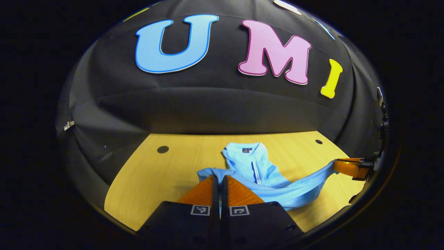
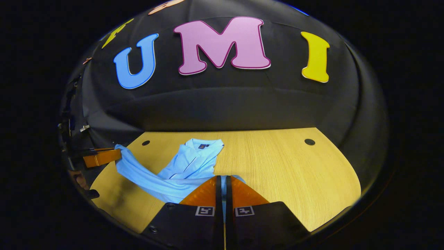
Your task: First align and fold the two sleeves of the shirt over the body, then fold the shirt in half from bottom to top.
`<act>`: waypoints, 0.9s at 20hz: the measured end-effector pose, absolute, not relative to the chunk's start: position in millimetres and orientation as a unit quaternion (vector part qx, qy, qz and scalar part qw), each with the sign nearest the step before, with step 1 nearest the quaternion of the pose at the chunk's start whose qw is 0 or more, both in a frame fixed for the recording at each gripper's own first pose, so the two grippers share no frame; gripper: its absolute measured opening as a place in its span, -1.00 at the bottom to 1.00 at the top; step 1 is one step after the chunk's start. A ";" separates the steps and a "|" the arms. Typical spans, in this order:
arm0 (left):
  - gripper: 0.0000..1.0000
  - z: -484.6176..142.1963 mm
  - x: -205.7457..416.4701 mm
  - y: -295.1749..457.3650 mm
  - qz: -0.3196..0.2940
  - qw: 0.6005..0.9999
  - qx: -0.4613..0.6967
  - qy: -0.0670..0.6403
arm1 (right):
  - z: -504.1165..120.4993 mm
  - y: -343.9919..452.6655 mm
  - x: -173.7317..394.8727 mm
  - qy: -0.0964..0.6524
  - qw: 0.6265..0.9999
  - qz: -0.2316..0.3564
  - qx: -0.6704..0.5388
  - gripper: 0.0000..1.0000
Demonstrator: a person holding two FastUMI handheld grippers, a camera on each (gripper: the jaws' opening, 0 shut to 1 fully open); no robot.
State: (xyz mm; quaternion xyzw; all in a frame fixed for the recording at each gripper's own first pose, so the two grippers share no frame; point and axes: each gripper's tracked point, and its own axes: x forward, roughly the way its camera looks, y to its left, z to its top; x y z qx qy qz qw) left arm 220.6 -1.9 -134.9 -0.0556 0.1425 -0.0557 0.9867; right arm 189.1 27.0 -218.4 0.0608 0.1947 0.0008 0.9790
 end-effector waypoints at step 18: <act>-0.88 -178.9 464.2 7.4 0.009 0.986 -0.029 0.165 | -269.7 -6.0 410.9 0.210 0.974 -0.041 0.076 -0.87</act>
